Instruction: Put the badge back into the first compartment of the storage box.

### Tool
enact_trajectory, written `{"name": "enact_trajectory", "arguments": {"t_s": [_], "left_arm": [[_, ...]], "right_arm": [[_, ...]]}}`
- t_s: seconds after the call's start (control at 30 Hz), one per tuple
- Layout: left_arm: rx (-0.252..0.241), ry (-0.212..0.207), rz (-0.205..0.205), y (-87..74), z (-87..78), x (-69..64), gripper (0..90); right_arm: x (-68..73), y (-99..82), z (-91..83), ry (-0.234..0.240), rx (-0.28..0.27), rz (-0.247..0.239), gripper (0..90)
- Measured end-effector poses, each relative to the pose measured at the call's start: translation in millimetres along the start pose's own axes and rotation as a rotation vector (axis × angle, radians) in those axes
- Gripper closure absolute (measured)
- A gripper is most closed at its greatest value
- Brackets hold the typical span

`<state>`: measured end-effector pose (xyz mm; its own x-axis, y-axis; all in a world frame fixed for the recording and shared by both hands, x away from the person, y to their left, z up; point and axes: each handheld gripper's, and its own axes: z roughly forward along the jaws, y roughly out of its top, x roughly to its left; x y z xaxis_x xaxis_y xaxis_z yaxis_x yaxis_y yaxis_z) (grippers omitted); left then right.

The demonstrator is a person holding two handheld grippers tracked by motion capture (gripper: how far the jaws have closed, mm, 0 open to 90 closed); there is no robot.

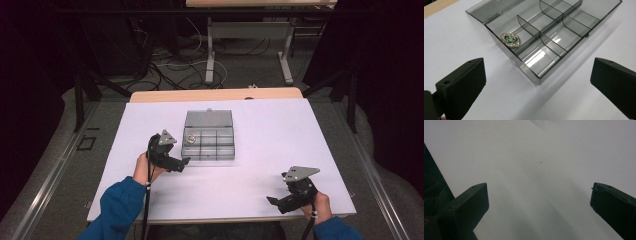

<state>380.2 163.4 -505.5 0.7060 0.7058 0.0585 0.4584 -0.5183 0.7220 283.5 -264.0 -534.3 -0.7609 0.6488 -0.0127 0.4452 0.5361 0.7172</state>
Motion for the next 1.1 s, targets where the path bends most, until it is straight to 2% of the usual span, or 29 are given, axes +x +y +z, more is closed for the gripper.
{"name": "enact_trajectory", "arguments": {"t_s": [0.47,0.6,1.1], "left_arm": [[-0.004,-0.006,0.014,-23.2,-29.4,-13.7,0.3],[-0.007,-0.006,0.024,-30.0,-34.9,-16.5,0.3],[-0.013,-0.016,0.014,-56.6,-49.2,-25.0,0.3]], "right_arm": [[-0.2,0.0,-0.5,-0.002,-0.002,-0.012,1.5],[0.3,0.2,-0.8,0.003,0.009,-0.007,1.5],[1.2,0.1,0.0,0.0,0.006,-0.001,1.5]]}}
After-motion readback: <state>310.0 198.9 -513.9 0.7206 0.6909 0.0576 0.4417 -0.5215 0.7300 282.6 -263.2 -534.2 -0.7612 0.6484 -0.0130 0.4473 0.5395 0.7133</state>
